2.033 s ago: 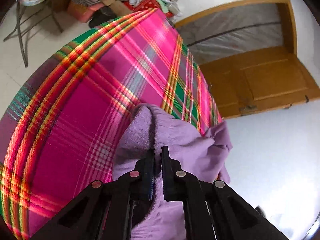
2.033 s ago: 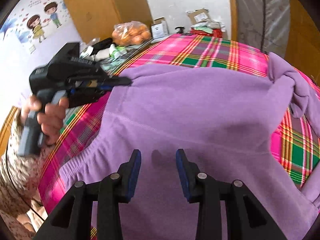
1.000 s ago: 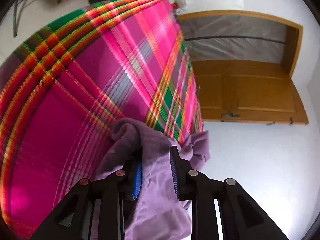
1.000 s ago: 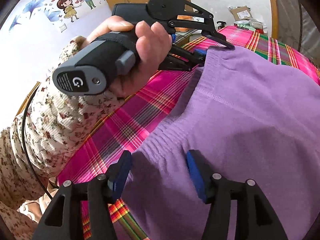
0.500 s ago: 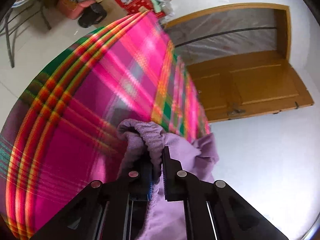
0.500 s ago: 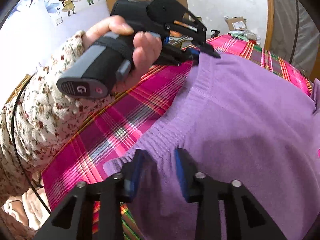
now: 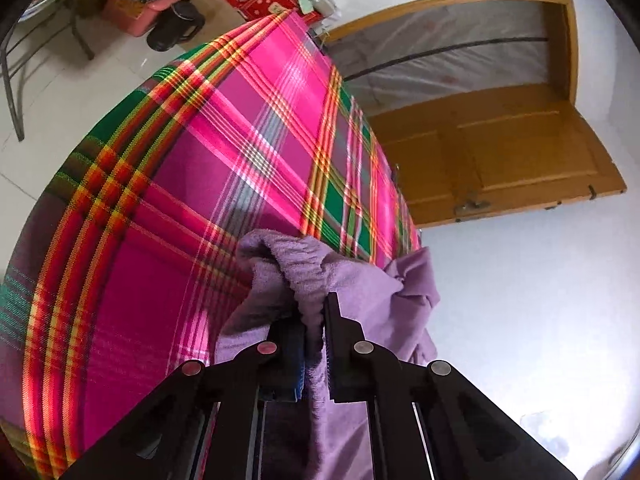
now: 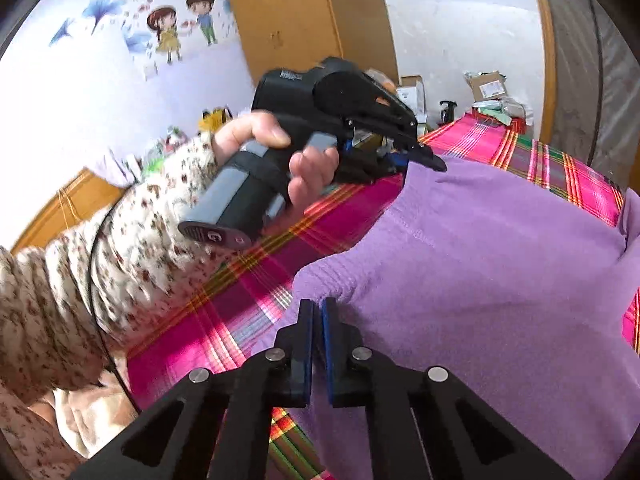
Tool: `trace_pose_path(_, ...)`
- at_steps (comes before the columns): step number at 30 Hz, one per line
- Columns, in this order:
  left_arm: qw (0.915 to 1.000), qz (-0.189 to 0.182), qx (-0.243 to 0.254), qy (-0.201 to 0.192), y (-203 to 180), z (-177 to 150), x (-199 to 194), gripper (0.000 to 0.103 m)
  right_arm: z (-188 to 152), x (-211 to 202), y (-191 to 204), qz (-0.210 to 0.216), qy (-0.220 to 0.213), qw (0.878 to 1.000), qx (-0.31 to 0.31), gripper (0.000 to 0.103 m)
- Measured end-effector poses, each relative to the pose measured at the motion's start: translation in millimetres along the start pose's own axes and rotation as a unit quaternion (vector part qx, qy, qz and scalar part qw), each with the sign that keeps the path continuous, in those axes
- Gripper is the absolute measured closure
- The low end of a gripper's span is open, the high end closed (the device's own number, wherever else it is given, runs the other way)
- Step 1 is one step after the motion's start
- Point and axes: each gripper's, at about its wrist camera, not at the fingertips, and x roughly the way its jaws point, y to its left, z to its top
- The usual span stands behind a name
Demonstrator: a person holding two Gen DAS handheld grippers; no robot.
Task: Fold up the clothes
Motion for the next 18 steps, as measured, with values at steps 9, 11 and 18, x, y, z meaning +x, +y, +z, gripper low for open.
trace_pose_path(9,0.9997,0.006,-0.018,0.012,20.0,-2.7,-2.9,0.095,-10.7,22.9,16.3,0.006,0.063,0.998,-0.019,0.098)
trace_pose_path(11,0.9997,0.011,-0.018,0.014,24.0,-2.8,-3.5,0.095,-10.0,27.4,12.6,0.004,0.071,0.997,-0.015,0.098)
trace_pose_path(18,0.9992,0.002,-0.035,0.021,33.9,-1.6,2.4,0.095,-7.6,29.3,5.6,0.003,0.075,0.997,-0.003,0.095)
